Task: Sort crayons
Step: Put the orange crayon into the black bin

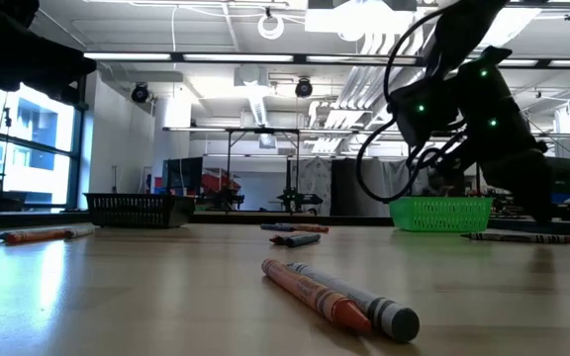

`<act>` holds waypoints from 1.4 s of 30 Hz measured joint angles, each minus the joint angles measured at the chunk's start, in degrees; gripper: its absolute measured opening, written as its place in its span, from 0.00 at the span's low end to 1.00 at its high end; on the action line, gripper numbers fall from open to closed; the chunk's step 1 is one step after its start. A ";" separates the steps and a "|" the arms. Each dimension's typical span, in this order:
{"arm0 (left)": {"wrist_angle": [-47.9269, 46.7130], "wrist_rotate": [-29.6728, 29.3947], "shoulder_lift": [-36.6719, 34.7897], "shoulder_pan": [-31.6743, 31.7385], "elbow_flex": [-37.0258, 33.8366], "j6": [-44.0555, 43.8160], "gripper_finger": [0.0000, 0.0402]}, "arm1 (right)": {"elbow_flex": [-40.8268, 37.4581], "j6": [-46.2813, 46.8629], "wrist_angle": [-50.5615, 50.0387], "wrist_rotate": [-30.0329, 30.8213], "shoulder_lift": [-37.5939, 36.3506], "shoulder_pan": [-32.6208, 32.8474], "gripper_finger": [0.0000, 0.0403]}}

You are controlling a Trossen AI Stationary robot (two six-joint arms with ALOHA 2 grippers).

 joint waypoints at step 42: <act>-0.02 0.00 0.02 -0.01 0.00 0.02 0.17 | 0.00 4.07 5.85 5.52 0.04 -0.01 0.24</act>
